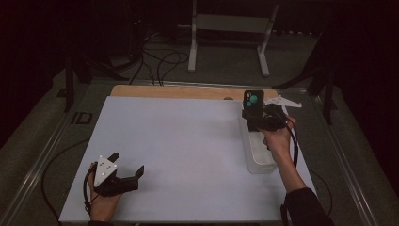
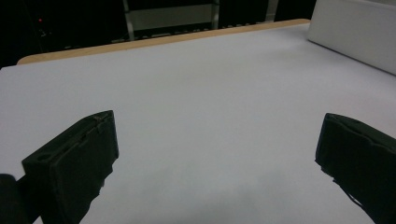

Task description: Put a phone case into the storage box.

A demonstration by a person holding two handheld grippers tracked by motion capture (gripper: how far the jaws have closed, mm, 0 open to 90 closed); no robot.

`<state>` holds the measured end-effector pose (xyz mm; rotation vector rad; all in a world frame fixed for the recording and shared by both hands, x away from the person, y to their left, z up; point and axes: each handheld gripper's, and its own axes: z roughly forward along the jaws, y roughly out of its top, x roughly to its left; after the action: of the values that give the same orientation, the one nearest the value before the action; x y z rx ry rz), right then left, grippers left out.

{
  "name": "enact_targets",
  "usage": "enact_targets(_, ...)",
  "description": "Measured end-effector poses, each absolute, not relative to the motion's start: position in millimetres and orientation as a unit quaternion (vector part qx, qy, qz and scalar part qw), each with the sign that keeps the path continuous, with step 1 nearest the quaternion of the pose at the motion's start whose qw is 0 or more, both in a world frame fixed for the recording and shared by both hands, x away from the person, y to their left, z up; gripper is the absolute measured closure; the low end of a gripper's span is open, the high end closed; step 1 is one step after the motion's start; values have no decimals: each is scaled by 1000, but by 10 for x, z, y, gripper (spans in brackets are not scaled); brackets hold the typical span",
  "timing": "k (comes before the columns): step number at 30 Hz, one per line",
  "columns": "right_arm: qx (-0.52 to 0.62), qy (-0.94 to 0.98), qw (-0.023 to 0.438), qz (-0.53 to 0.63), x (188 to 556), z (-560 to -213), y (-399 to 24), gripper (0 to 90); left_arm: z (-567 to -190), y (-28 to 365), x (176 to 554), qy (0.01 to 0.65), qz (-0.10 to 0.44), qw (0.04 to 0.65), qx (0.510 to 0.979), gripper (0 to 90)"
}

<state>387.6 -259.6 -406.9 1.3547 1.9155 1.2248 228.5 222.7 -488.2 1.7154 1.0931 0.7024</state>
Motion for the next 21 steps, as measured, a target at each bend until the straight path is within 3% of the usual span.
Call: enact_targets(21, 415, 716, 254, 501, 2978, -4265, -2713, 103, -4729, 2251, 2256, 433, 277, 491, 703, 0)
